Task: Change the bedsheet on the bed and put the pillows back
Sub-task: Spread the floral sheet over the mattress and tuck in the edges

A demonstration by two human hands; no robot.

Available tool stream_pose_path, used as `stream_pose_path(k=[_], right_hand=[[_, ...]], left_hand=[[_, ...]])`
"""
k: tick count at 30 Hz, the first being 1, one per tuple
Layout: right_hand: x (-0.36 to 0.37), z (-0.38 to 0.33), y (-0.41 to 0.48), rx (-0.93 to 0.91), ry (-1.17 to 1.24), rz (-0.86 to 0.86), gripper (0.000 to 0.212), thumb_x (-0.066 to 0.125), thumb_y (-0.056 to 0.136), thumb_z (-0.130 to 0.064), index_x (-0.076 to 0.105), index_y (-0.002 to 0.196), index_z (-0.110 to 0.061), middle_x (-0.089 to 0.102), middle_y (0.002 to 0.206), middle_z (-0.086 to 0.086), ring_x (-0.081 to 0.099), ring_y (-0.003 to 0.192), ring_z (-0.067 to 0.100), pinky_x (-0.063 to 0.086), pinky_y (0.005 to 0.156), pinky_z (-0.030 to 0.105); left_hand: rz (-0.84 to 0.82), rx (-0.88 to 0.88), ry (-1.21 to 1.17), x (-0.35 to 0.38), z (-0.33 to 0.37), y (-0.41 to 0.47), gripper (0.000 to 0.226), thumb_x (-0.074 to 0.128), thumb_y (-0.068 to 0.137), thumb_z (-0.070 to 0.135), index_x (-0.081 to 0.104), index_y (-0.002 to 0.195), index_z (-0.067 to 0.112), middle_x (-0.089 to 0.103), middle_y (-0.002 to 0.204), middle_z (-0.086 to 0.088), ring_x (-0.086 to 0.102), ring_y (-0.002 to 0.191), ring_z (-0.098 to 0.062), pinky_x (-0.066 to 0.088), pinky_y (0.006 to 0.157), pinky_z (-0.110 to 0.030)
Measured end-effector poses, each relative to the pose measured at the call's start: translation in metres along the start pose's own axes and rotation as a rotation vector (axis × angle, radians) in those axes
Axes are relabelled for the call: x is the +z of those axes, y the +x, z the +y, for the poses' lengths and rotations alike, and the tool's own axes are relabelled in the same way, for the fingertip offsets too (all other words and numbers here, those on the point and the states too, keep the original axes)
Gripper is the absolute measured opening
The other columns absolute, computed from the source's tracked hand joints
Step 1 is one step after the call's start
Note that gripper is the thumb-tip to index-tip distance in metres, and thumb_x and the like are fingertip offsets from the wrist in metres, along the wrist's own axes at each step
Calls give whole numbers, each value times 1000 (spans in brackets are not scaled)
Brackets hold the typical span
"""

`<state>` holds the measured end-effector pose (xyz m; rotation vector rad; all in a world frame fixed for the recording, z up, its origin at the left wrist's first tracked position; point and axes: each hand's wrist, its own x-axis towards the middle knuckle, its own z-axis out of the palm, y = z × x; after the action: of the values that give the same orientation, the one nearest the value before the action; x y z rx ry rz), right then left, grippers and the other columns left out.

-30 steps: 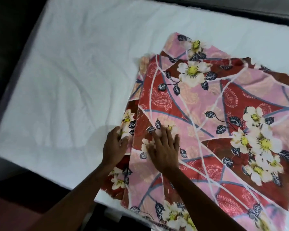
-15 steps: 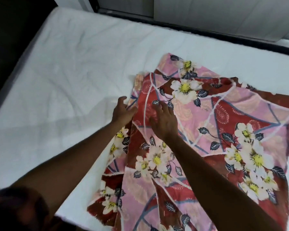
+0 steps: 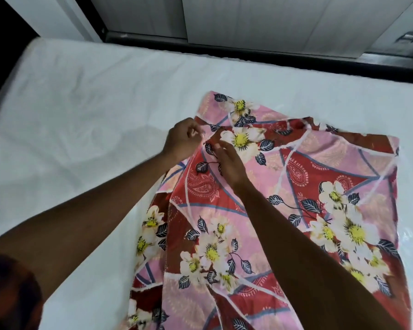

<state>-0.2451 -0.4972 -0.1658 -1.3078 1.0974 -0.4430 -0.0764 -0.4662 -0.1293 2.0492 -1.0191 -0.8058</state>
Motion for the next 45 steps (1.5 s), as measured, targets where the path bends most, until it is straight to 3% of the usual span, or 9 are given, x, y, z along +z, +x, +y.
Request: stream_pose_path(k=[4,6,11,15,19,24,31,40,45], right_hand=[[-17,-21,1,271,360,50,53,46,94,-69,72,86,-23,65,79,7,58,64,16,38,55,24],[-25,-17,-2,325,398,30,52,53,85,-72,72,73,-25,67,75,0,62,71,15,42,62,29],[-62,-1,-20,379,560,-55,25,42,92,-12,67,87,-10,64,82,8,59,75,22,41,60,31],[-75,3,-35,354,514,-33,24,50,94,-15,73,92,-11,71,90,13,64,80,27,49,69,35],[-85,3,-45,393,648,84,29,51,102,-23,74,96,-7,75,95,16,71,94,32,54,95,47],[-100,-1,-66,347,463,115,25,58,98,-23,78,88,-12,75,87,11,68,83,26,53,79,37],[-126,5,-110,361,438,119,28,54,93,-7,71,71,-15,58,63,-1,54,65,17,43,67,29],[-168,11,-152,184,160,463,18,51,102,-20,63,111,-9,56,94,-2,49,73,0,35,62,7],[-243,22,-169,212,-60,697,37,41,105,-25,64,111,4,65,108,23,62,101,38,38,66,20]], left_hand=[[-217,178,-52,35,35,-36,17,71,84,3,64,89,17,69,86,-4,61,68,-11,53,61,-27],[-266,220,-61,54,44,-52,19,68,80,-1,62,89,13,64,76,3,59,62,-10,53,57,-33],[-330,252,-122,67,60,-78,32,77,81,4,56,102,15,69,83,7,64,71,0,49,59,-18],[-202,274,-130,72,59,-88,36,79,80,14,57,109,19,66,76,4,59,62,-5,51,57,-25],[-51,263,4,78,54,-87,59,76,74,51,57,121,22,60,109,4,59,94,-4,56,77,-24],[-127,142,172,97,64,-102,57,67,74,52,63,121,21,61,112,-1,59,103,-14,55,86,-35],[-27,125,108,121,81,-129,15,64,90,11,71,104,10,71,102,-5,66,93,-21,56,83,-36],[-181,281,63,160,122,-162,10,64,90,30,70,97,26,70,94,11,68,86,-7,58,79,-35],[-241,210,-20,191,154,-175,22,71,90,19,71,112,16,71,105,5,68,96,-13,54,79,-17]])
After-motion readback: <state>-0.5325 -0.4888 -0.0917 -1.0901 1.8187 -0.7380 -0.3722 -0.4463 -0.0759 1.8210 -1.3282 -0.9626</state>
